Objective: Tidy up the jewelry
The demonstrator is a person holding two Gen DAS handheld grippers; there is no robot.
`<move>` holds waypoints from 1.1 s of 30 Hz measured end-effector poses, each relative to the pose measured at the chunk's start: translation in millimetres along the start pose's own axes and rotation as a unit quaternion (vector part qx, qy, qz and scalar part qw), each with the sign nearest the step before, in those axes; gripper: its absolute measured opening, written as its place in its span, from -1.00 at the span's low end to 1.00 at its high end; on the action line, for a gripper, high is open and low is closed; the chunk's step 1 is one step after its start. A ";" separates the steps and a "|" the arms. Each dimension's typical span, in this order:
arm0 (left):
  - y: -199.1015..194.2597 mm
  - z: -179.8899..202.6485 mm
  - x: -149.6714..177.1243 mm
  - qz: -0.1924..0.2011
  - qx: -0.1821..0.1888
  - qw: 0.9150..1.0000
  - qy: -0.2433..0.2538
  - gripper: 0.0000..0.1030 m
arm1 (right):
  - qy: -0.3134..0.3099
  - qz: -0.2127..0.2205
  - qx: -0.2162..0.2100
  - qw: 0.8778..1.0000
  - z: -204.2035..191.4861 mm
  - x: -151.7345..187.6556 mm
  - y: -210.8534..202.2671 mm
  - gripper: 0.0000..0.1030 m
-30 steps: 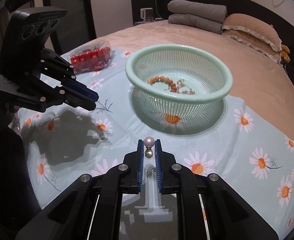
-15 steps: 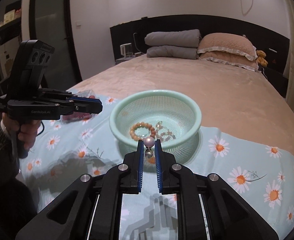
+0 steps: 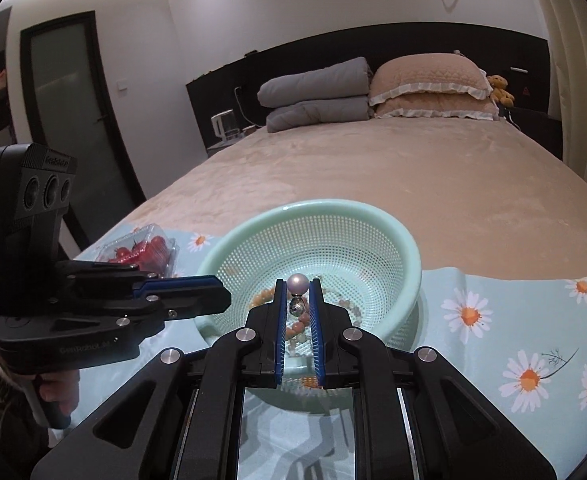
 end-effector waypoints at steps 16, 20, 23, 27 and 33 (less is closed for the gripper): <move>-25.6 -27.4 -8.4 0.119 -0.075 0.987 -0.072 0.89 | 0.160 0.096 0.068 0.980 58.8 5.4 -34.1 0.66; -31.1 -32.8 -3.1 0.124 -0.112 0.984 -0.069 0.89 | 0.158 0.085 0.098 0.979 62.4 8.3 -40.7 0.66; -33.8 -29.7 -3.0 0.127 -0.142 0.981 -0.047 0.89 | 0.141 0.080 0.117 0.980 60.0 7.5 -44.5 0.68; -44.2 -21.6 -1.4 0.132 -0.157 0.978 -0.016 0.89 | 0.094 0.069 0.130 0.985 48.1 3.3 -51.8 0.72; -64.9 -1.1 4.8 0.147 -0.165 0.975 0.021 0.89 | 0.000 0.042 0.159 0.986 29.8 2.7 -71.0 0.84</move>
Point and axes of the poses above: each gripper's, at about its wrist camera, not at the fingertips, and y roughly the way its jaws point, z to its right, x to its underside, the point moved 4 cm from there along y, roughly the way its jaws point, and after that the axes turned 11 degrees about -y, right-handed, at the moved point
